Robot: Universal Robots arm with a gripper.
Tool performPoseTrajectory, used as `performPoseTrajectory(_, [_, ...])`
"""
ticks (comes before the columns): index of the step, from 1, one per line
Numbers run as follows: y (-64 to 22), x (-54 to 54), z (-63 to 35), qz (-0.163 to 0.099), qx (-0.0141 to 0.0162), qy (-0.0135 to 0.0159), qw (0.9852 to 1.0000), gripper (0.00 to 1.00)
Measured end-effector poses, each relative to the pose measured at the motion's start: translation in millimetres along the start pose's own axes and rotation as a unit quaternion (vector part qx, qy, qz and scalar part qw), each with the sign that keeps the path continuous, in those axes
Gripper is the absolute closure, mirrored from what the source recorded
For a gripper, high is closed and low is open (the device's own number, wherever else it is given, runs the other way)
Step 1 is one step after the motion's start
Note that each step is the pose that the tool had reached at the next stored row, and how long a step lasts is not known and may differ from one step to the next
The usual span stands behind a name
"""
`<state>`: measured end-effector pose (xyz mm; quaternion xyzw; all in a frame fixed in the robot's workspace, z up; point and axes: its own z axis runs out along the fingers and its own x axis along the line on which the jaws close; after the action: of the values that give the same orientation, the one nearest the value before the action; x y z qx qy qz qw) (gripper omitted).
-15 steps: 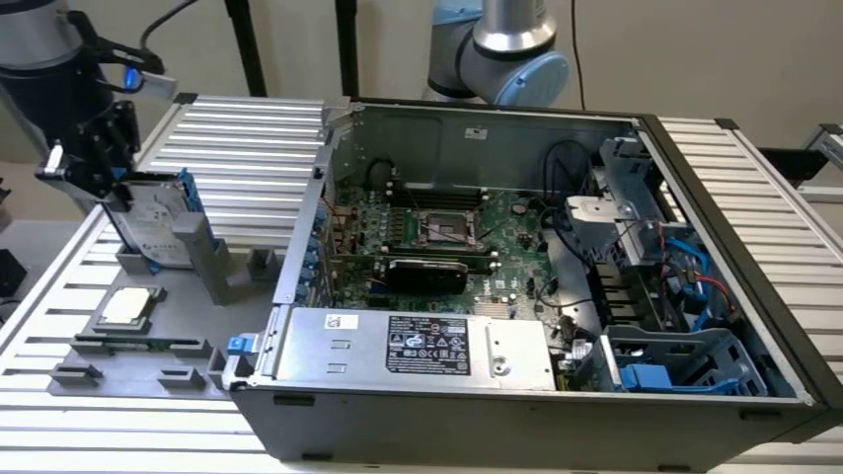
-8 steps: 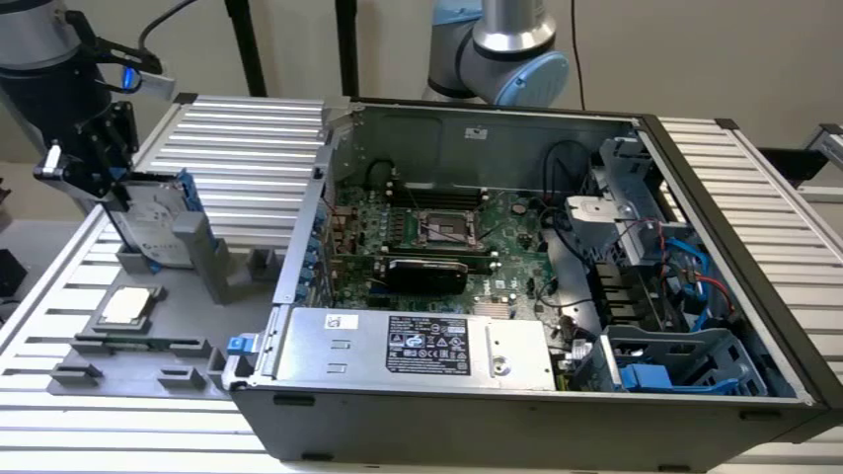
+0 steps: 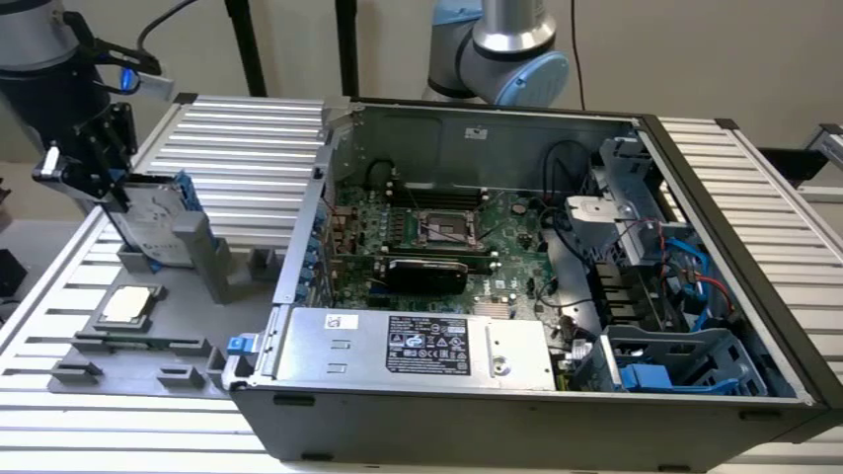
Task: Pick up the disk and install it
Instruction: 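Pick up the disk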
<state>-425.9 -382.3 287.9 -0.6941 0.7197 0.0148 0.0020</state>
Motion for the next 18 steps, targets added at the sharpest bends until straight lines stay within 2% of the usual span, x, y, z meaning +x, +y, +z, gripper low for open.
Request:
performPoseTrajectory(6, [1.8, 8.0, 0.1, 0.0, 0.0009, -0.0001, 1.0, 1.0])
performPoseTrajectory(15, [1.9, 8.3, -0.2, 0.0, 0.0011, -0.0001, 1.0, 1.0])
performPoseTrajectory(18, [2.0, 8.2, -5.6, 0.0, 0.0011, -0.0001, 1.0, 1.0])
